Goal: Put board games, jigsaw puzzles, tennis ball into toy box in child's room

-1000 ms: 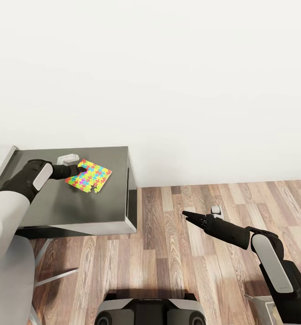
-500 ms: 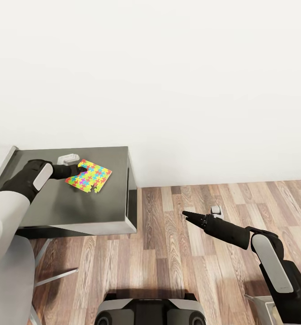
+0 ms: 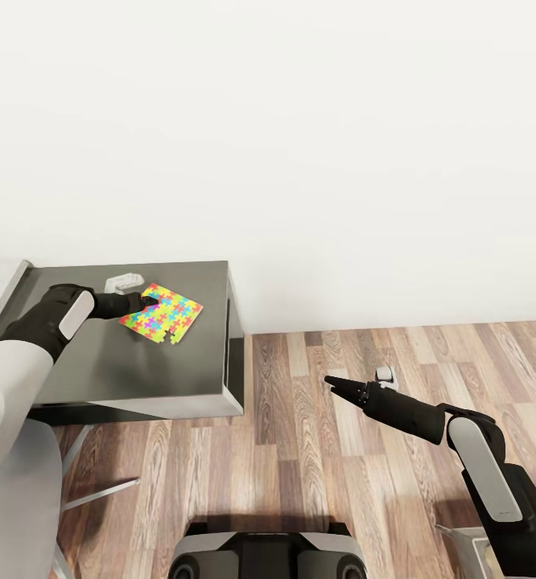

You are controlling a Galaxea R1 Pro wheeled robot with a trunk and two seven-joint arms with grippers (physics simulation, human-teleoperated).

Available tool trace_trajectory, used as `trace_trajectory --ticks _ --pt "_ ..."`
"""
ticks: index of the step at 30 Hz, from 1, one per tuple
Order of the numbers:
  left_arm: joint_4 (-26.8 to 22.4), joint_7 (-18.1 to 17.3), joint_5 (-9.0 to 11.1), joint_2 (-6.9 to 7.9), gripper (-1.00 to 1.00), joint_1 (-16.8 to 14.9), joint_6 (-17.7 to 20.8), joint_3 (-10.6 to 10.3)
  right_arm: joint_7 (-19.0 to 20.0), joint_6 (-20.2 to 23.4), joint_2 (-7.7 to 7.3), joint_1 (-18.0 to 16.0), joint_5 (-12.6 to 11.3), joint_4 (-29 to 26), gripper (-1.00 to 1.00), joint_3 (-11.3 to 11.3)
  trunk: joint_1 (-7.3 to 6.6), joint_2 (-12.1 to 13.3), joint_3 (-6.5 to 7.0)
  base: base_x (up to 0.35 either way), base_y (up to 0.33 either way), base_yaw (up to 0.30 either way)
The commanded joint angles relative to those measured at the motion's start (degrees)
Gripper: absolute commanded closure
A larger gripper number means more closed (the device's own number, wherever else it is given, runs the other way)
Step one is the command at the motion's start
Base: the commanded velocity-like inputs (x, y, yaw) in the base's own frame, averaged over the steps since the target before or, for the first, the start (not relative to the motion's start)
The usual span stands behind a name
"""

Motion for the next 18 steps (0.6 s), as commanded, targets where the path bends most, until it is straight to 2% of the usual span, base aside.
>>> trace_trajectory --ticks 1,9,18 --pt "0.0 -0.2 -0.1 0.06 -1.0 0.0 0.1 -0.2 0.4 0.3 0.01 0.0 0.3 0.0 -1.0 -0.1 0.03 -0.1 -0.07 0.0 0.0 0.0" --pt "0.0 -0.2 -0.1 0.05 -1.0 0.0 0.1 -0.3 0.4 0.3 0.01 0.0 0.3 0.0 -1.0 -0.1 0.03 -0.1 -0.07 0.0 -0.003 0.0" --pt "0.0 -0.2 -0.1 0.05 -1.0 0.0 0.1 -0.3 0.4 0.3 0.01 0.0 0.3 0.0 -1.0 -0.1 0.03 -0.1 -0.07 0.0 -0.081 0.0"
